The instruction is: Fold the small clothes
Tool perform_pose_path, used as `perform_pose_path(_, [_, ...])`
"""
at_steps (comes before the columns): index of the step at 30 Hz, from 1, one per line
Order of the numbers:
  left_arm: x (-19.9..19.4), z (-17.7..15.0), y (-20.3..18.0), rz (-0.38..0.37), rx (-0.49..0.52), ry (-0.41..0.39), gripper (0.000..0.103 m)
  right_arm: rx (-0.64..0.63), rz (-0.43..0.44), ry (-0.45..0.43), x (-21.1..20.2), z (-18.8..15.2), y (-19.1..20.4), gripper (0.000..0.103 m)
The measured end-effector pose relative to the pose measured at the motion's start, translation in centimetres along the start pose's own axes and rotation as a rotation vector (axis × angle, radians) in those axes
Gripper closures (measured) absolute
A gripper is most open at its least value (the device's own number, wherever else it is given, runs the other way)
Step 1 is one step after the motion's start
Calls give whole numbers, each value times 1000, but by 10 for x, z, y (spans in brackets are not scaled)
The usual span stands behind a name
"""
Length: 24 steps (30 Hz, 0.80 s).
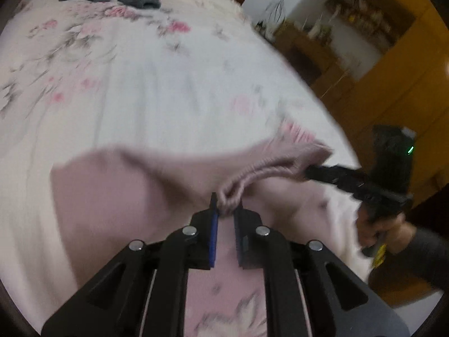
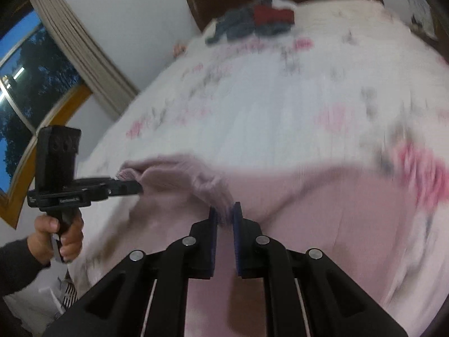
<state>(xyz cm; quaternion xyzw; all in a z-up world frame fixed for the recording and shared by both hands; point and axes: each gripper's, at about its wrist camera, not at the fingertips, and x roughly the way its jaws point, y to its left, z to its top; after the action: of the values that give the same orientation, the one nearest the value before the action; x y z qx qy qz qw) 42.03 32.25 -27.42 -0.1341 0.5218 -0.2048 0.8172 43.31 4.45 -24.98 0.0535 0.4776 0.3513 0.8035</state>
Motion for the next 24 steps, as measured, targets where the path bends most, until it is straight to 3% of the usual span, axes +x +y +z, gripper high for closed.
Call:
perform_pose_path(3, [13, -38, 21, 10, -97, 97, 90, 40, -32, 108, 13, -42, -8, 85])
perform_pose_path(6, [5, -47, 32, -46, -177, 70, 90, 149, -20, 108, 5, -59, -21, 83])
perform_pose_path(8, [-5, -40, 31, -149, -222, 6, 90, 268, 44, 72, -1, -56, -31, 79])
perform_pose_path(10, [-5, -26, 24, -249, -240, -37, 84, 326, 92, 46, 1, -52, -33, 79])
perform_pose_path(13, [13, -10, 15, -342, -257, -36, 77, 349, 162, 22, 13, -39, -23, 79])
perform_pose_path(15, [37, -6, 19, -337, -280, 5, 77, 362, 201, 51, 30, -33, -19, 79])
perform_pose_path(18, [74, -17, 38, -228, -301, 113, 80, 351, 160, 130, 54, -37, -25, 79])
perform_pose_path(19, [76, -25, 41, -220, -307, 124, 94, 339, 133, 153, 59, -40, -32, 89])
perform_pose_path(20, [78, -31, 51, -222, -322, 132, 101, 328, 110, 167, 59, -45, -36, 103])
perform_pose_path(24, [61, -41, 65, -235, -325, 97, 101, 306, 101, 173, 47, -50, -49, 102])
